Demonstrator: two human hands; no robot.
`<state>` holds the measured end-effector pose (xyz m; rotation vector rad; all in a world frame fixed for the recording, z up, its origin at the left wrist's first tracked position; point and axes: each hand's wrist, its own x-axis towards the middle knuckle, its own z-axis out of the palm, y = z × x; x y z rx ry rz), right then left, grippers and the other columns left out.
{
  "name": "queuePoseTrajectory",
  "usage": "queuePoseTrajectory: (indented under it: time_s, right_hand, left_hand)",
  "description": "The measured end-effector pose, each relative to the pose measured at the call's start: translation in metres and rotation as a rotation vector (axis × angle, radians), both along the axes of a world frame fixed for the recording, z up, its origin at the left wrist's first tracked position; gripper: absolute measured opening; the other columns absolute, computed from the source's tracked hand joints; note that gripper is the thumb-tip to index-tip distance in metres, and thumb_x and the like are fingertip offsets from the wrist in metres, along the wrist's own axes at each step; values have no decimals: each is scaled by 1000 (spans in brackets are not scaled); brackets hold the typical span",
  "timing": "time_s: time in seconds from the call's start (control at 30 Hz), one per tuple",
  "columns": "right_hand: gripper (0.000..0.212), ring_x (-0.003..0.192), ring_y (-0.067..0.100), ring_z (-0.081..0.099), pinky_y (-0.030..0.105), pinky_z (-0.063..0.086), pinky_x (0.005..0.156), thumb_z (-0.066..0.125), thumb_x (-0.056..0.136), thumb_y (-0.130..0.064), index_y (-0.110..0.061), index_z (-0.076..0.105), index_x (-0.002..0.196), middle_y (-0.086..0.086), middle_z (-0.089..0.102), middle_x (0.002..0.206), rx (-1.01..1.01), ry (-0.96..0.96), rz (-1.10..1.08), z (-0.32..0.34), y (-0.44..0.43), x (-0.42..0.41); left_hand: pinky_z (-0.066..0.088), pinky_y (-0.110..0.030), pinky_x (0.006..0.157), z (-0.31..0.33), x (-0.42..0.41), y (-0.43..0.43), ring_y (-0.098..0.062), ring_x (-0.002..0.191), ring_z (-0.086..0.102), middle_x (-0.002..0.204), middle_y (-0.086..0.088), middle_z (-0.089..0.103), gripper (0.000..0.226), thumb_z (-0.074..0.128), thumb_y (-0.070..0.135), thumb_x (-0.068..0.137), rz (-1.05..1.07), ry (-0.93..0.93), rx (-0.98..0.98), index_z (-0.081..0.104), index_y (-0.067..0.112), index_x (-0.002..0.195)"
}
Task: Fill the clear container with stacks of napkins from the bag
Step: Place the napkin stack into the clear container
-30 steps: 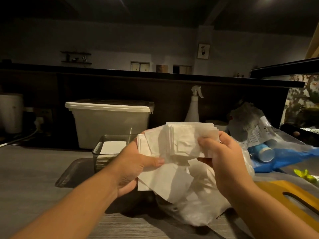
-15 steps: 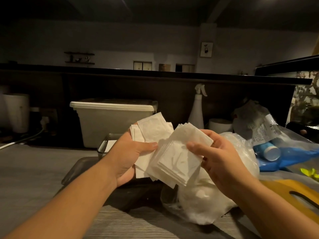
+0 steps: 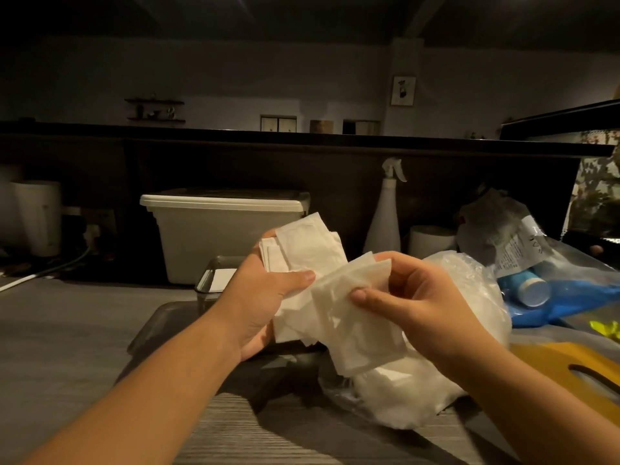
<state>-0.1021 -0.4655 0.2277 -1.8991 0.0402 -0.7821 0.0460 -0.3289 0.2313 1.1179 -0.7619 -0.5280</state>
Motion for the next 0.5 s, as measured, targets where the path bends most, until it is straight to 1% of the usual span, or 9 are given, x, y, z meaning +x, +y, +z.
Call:
queuePoseTrajectory:
  time_s: [0.07, 0.13, 0.2, 0.23, 0.33, 0.4, 0.5]
  right_hand:
    - [28, 95, 9, 71, 27, 60, 81, 76, 77, -29, -24, 71, 104, -10, 75, 98, -158, 28, -29, -3, 5, 1]
    - [23, 97, 1, 66, 19, 57, 81, 77, 81, -28, -34, 70, 102, -21, 71, 100, -293, 62, -90, -7, 7, 3]
    - [24, 99, -4, 62, 12, 54, 78, 75, 83, -29, -42, 67, 101, -28, 67, 101, -334, 70, -116, -10, 9, 5]
    - [24, 100, -5, 61, 11, 54, 77, 74, 83, -30, -44, 66, 100, -29, 66, 102, -333, 67, -123, -11, 10, 6]
    - [21, 100, -4, 58, 16, 56, 82, 75, 83, -29, -40, 67, 99, -25, 64, 103, -337, 70, -154, -13, 7, 8]
    - [20, 101, -6, 55, 16, 55, 85, 75, 84, -26, -37, 68, 99, -25, 61, 106, -365, 92, -163, -13, 6, 8]
    - [23, 106, -7, 51, 13, 52, 88, 75, 85, -21, -38, 67, 99, -28, 57, 111, -394, 103, -159, -13, 7, 7]
  left_hand:
    - [61, -47, 73, -4, -4, -2, -25, 94, 74, 106, -5, 75, 50, 65, -4, 88, -20, -16, 25, 58, 30, 124]
    - [61, -44, 71, -6, -8, -4, -27, 94, 74, 105, -7, 75, 42, 64, 1, 90, -48, 14, 37, 60, 26, 124]
    - [60, -38, 62, -7, -12, -5, -26, 87, 75, 102, -10, 76, 35, 62, 7, 92, -74, 82, 38, 62, 21, 124]
    - [58, -35, 58, -6, -14, -5, -24, 82, 75, 100, -10, 76, 33, 62, 10, 92, -82, 105, 43, 62, 19, 124]
    - [57, -30, 53, -4, -17, -5, -21, 74, 75, 93, -9, 77, 28, 60, 12, 94, -82, 121, 58, 63, 17, 122]
    - [58, -33, 57, -3, -16, -4, -24, 78, 75, 95, -10, 77, 26, 59, 14, 95, -89, 130, 69, 63, 17, 120]
    - [58, -39, 68, -4, -15, -4, -29, 90, 74, 100, -11, 76, 26, 59, 19, 95, -82, 150, 92, 62, 19, 121]
